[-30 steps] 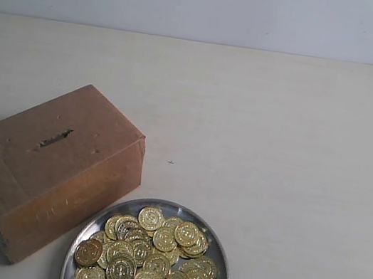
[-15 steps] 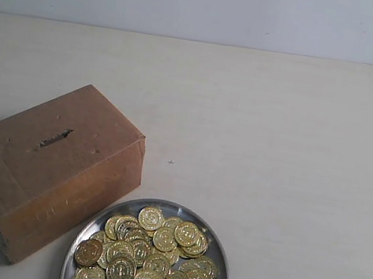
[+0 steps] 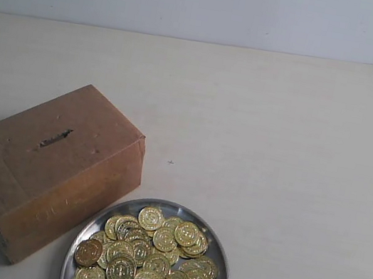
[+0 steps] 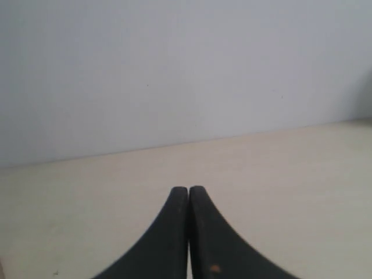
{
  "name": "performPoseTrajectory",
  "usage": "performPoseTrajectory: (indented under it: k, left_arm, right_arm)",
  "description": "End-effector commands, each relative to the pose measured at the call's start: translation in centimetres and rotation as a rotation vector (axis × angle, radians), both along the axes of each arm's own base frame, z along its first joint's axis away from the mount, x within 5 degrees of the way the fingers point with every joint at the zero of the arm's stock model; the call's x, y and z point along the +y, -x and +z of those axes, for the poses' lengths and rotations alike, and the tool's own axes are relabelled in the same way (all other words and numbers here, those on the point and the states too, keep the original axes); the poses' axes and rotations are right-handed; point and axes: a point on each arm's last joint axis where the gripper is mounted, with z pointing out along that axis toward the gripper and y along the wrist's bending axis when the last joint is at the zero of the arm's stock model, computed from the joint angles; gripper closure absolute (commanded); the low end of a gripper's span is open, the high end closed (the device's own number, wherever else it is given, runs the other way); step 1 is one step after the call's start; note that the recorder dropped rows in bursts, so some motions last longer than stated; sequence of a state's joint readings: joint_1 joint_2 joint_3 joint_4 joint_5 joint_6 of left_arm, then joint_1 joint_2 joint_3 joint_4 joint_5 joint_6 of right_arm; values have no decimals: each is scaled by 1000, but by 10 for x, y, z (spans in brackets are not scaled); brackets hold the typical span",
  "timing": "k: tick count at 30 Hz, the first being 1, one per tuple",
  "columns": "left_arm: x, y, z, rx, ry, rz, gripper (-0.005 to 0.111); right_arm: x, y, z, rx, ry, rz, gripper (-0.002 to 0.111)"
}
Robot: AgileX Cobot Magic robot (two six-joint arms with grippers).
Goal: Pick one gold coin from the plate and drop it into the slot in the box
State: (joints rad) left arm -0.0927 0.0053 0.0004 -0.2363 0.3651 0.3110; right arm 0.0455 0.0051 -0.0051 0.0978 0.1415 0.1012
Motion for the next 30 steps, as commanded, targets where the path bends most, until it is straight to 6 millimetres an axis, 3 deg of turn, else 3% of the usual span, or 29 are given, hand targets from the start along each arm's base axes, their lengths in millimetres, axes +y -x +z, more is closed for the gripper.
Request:
performPoseTrajectory:
  k: [1,10,19,24,30]
  left_arm:
    - [0,0,1,-8,17,5,107]
    - [0,0,1,-8,17,5,107]
    - [0,0,1,-8,17,5,107]
    - [0,0,1,-8,17,5,107]
    - [0,0,1,-8,17,5,107]
  right_arm:
    - [0,0,3,-54,-10,-4,108]
    - [-1,0,11,-134,-3,-12,108]
    - [-4,2,24,-267,-341,-15,108]
    - [-5,2,23,-249,-526,-6,108]
    - [1,7,35,-73,-399,17,108]
